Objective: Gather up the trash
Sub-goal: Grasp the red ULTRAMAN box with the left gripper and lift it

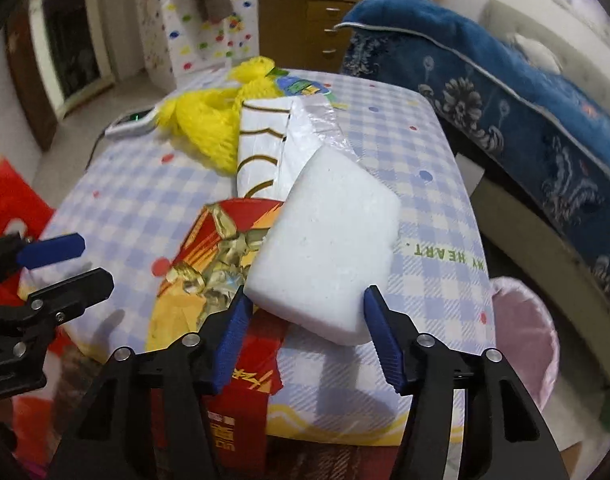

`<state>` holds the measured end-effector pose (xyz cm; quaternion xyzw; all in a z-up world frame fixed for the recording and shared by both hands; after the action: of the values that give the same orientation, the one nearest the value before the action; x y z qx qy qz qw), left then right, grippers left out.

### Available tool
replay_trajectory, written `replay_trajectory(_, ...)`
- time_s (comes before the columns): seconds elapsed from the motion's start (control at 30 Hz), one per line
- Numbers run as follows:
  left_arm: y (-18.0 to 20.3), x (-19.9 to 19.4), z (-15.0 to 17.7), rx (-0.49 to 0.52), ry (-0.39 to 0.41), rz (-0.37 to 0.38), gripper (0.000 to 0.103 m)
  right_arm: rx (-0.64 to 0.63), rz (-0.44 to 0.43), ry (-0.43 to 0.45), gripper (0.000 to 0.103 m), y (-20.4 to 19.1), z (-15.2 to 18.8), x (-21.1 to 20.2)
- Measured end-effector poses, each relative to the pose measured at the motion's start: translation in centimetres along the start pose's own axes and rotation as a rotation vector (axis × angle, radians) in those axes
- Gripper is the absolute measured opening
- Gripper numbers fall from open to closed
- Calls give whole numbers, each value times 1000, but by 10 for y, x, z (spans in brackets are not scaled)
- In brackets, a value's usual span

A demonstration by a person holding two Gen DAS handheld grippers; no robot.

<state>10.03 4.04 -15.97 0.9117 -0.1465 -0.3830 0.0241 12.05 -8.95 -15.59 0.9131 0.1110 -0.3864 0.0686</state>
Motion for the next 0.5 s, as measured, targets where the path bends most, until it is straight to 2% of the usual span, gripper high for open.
replay_trajectory(0.17, 11, 2, 3, 17, -8, 19, 61, -141, 56, 7, 55, -10, 5, 1)
replay_trajectory(0.23, 8, 1, 2, 19, -3, 5, 61, -184, 58, 12, 62, -13, 5, -1)
replay_trajectory(0.27, 7, 1, 2, 18, -3, 1, 61, -188, 41, 19, 65, -15, 4, -3)
replay_trajectory(0.4, 0, -3, -1, 8, 8, -17, 61, -143, -22, 61, 66, -14, -5, -20)
replay_trajectory(0.5, -6, -9, -3, -2, 20, -29, 61, -114, -34, 90, 67, -11, -13, -35)
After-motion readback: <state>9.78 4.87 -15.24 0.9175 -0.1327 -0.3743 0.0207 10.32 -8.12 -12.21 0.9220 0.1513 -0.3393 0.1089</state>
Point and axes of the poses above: each gripper's, at about its wrist camera, not at the fingertips, and x roughly the way its jaws point, y to its right, z to its underside, the point moved 9 cm from there along x, roughly the way its jaws point, and after that the axes turned 9 degrees about y, right-handed, at the moved point
